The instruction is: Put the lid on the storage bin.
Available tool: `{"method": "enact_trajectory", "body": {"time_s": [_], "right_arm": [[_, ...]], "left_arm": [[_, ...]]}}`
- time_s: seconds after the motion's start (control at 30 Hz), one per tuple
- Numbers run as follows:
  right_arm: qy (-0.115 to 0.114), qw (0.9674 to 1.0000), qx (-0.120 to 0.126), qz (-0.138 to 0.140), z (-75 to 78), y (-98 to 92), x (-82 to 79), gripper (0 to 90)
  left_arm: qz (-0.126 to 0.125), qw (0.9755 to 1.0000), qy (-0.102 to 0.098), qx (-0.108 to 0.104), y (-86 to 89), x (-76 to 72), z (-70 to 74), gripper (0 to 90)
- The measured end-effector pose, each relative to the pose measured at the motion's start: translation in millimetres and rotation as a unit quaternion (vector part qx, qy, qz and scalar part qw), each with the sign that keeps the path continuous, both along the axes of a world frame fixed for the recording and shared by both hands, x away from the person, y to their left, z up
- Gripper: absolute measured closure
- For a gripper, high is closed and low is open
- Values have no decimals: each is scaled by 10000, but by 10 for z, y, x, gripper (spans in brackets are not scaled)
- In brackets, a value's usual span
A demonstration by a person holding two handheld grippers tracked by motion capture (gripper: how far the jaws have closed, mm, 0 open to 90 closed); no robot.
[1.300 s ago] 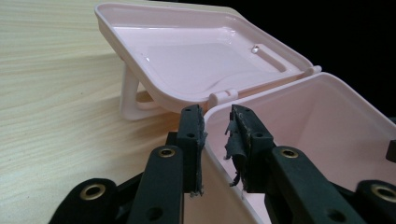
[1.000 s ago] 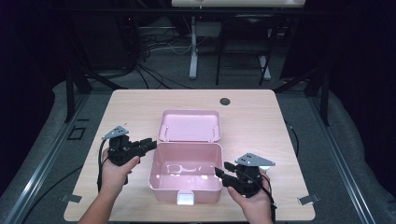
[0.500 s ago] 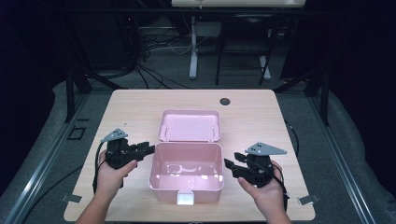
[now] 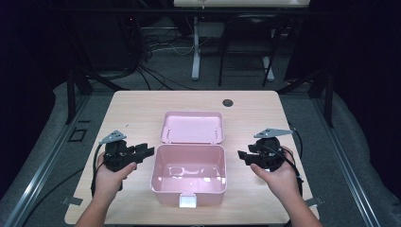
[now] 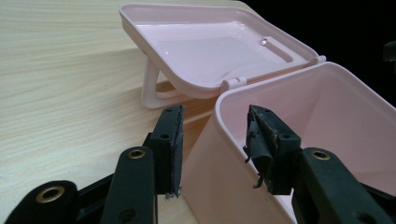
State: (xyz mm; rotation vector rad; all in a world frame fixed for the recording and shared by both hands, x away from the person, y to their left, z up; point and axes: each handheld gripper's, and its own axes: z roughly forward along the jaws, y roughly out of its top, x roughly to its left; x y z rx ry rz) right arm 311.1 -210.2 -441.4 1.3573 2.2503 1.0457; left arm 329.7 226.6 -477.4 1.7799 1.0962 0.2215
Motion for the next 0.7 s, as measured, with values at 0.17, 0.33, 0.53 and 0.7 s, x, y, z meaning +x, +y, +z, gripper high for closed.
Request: {"method": "enact_trajectory", "body": {"time_s": [0.17, 0.33, 0.53, 0.7], "right_arm": [[296, 9989, -352, 45, -15, -31, 133, 518], [654, 9956, -672, 90, -28, -65, 272, 510], [1038, 9880, -1141, 94, -47, -84, 403, 496], [1337, 9811, -1397, 61, -92, -102, 505, 485]], "left_arm": [[46, 10000, -11, 70, 6, -1, -3, 554], [76, 9999, -13, 67, 31, 0, 1, 548], [119, 9999, -10, 53, 53, -13, -1, 548], [160, 9998, 22, 66, 74, -11, -10, 547]]}}
